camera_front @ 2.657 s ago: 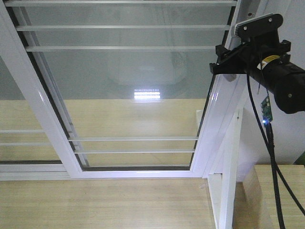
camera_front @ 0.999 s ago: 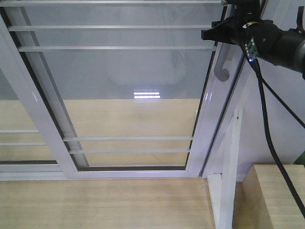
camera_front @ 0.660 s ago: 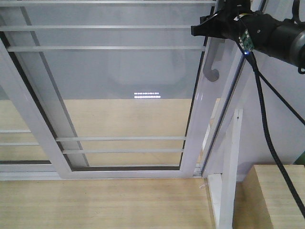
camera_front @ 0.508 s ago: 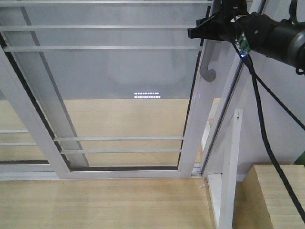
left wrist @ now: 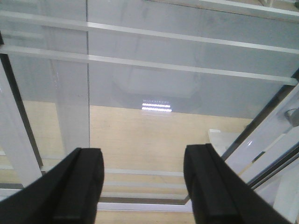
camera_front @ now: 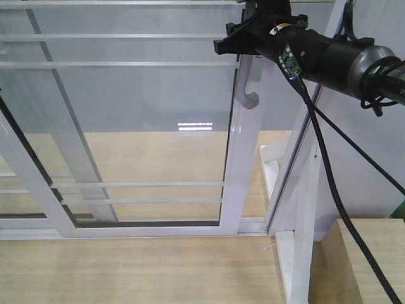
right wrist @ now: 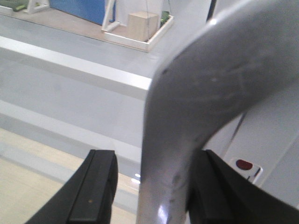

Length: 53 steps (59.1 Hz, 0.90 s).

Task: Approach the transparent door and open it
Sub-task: 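Push the handle with the right gripper, sliding the door away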

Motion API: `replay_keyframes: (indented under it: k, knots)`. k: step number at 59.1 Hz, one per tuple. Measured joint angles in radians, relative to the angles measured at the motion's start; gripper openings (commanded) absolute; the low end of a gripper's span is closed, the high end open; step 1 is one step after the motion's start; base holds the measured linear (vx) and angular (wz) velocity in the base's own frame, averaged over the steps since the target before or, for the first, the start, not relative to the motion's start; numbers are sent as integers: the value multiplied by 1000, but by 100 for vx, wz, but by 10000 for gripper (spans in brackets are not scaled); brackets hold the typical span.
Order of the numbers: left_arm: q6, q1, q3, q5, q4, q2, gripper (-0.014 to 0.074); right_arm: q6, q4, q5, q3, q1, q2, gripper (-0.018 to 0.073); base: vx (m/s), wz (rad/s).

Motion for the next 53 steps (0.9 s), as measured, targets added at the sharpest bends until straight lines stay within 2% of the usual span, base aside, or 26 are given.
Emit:
replay_keyframes:
  k: [14,31,44,53]
  knots:
    - [0,0,0,0,0,0,500,12,0,6,-1,72,-6,386,0,0]
    - [0,0,0,0,0,0,500,15,-4,78,-1,160,-10,388,0,0]
    - [0,0,0,-2,0,0,500,15,-5,204,-1,150,-88,388,0,0]
    - [15,0,0,-42,0,0,500,15,-9,385,-1,83,-212,388,0,0]
